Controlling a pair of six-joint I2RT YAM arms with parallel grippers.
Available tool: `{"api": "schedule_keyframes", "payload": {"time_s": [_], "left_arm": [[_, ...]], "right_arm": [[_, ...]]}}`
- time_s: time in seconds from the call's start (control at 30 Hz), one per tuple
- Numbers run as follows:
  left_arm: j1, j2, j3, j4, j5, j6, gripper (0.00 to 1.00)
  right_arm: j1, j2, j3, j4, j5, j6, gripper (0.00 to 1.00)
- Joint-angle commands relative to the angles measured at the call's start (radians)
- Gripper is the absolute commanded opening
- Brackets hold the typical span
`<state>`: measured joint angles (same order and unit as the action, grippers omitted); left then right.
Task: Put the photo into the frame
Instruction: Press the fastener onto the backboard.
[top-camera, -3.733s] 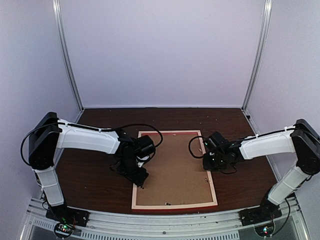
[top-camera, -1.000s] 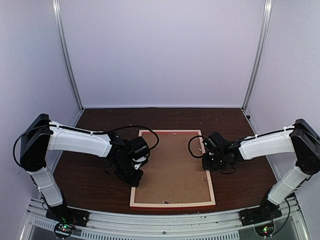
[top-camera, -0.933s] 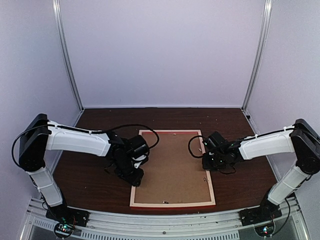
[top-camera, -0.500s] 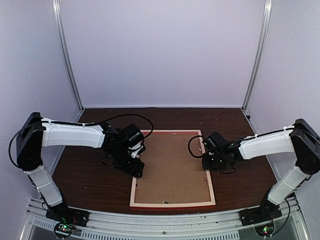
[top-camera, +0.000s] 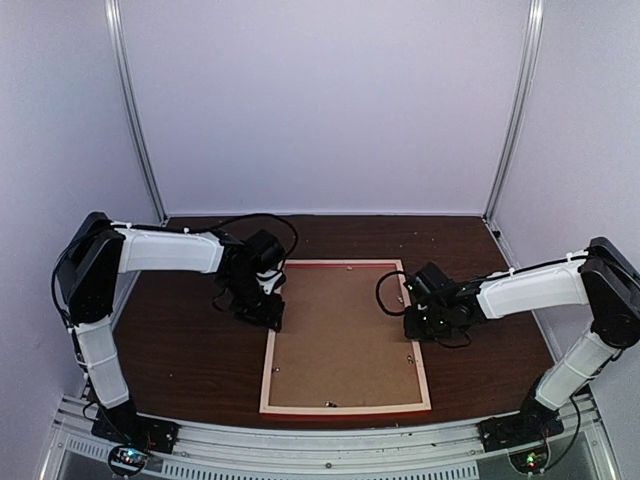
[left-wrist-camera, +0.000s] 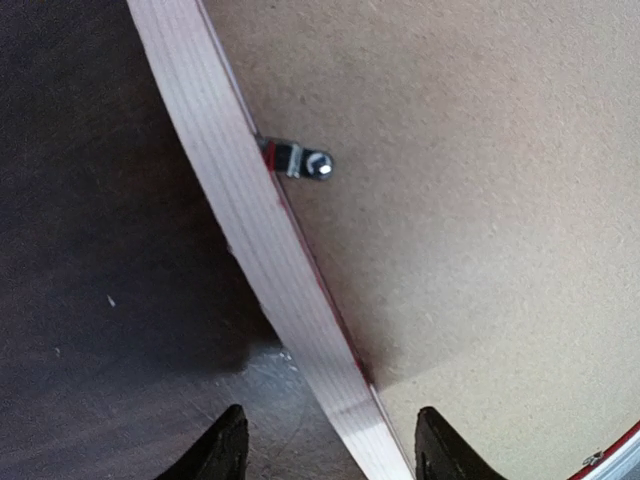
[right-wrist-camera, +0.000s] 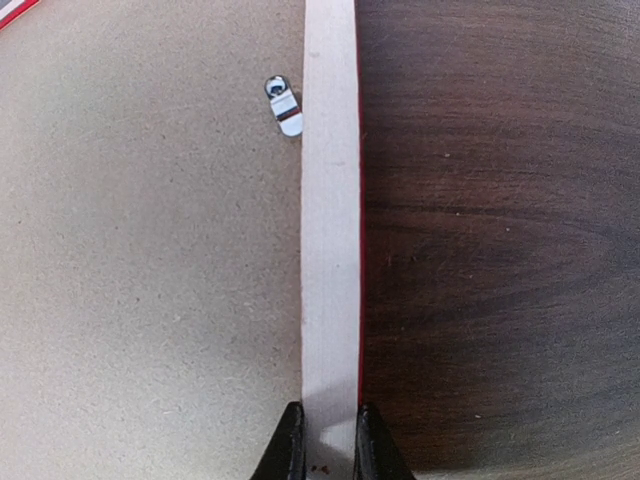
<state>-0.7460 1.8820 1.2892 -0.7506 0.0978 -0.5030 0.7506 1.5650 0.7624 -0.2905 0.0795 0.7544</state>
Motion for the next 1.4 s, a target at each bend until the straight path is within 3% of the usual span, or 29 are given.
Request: {"api": "schedule_keyframes", "payload": {"time_s": [0.0, 0.57, 0.97, 1.37], "left_arm": [[0.029, 0.047, 0.054, 0.008, 0.036, 0.028, 0.53], [0.028, 0.079, 0.034, 0.017, 0.011, -0.003, 0.3], [0.028, 0.005, -0.081, 0.086, -0.033, -0.105, 0.23], [0.028, -0.014, -0.104, 0.112, -0.051, -0.15, 0.19]], "right_arm": [[0.021, 0.028, -0.013, -0.059, -0.041, 0.024, 0.0], [0.07, -0.005, -0.01, -0.086, -0.041, 0.061, 0.01], [0.07, -0.05, 0.081, -0.223, -0.06, -0.006, 0.28], [0.105, -0.125, 0.063, -0.292, -0.148, -0.029, 0.58]]}}
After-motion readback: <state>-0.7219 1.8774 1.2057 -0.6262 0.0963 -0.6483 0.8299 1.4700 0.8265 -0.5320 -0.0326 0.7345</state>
